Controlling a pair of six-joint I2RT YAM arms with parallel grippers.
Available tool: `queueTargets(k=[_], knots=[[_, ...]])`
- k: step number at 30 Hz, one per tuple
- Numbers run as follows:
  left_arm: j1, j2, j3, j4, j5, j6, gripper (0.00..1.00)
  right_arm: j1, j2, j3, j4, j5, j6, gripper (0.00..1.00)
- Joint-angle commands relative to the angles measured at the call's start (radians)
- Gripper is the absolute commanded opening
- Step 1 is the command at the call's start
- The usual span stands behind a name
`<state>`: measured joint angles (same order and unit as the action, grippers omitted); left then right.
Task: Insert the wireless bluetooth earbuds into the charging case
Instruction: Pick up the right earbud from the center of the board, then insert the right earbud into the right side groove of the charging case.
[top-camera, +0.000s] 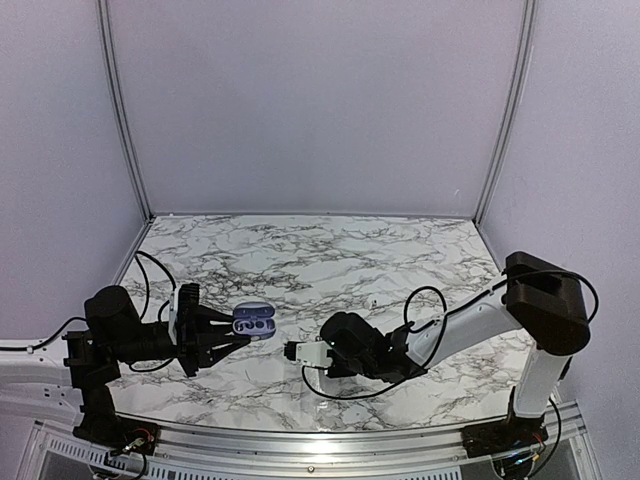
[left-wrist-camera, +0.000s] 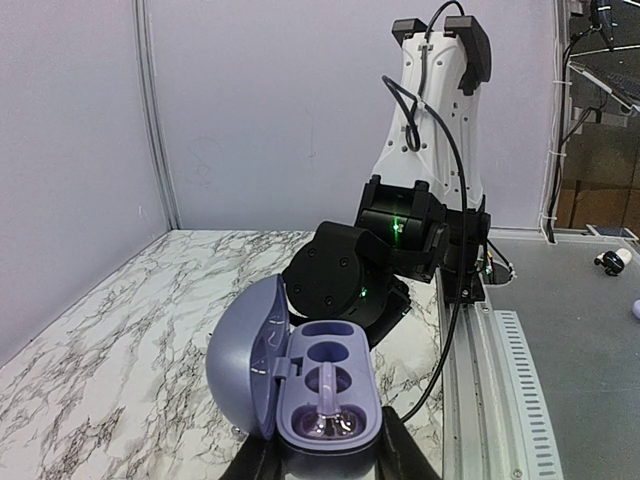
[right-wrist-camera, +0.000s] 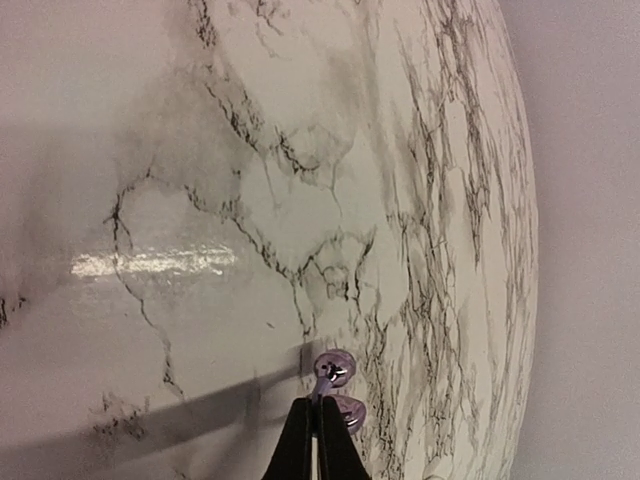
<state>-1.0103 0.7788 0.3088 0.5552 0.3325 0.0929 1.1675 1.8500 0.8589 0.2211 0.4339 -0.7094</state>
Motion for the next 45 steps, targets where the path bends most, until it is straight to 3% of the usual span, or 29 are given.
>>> queueTargets(k=[1,17,25,36,45], knots=[[0.010,-0.006,-0.007,0.046,0.014,-0.005,0.00,-0.008,-0.012,0.049,-0.052,-0.043,0.052,0.00],[0.012,0.032,-0.011,0.046,0.071,-0.002,0.00,-0.005,-0.359,0.165,-0.509,-0.352,0.279,0.00],[0.012,0.048,-0.017,0.044,0.144,0.000,0.00,0.084,-0.534,0.291,-0.686,-0.466,0.323,0.00],[0.009,0.120,0.017,0.038,0.224,-0.007,0.00,0.247,-0.482,0.531,-0.872,-0.499,0.323,0.00],[-0.004,0.108,0.019,0.036,0.237,0.007,0.00,0.254,-0.410,0.551,-0.860,-0.564,0.326,0.00]])
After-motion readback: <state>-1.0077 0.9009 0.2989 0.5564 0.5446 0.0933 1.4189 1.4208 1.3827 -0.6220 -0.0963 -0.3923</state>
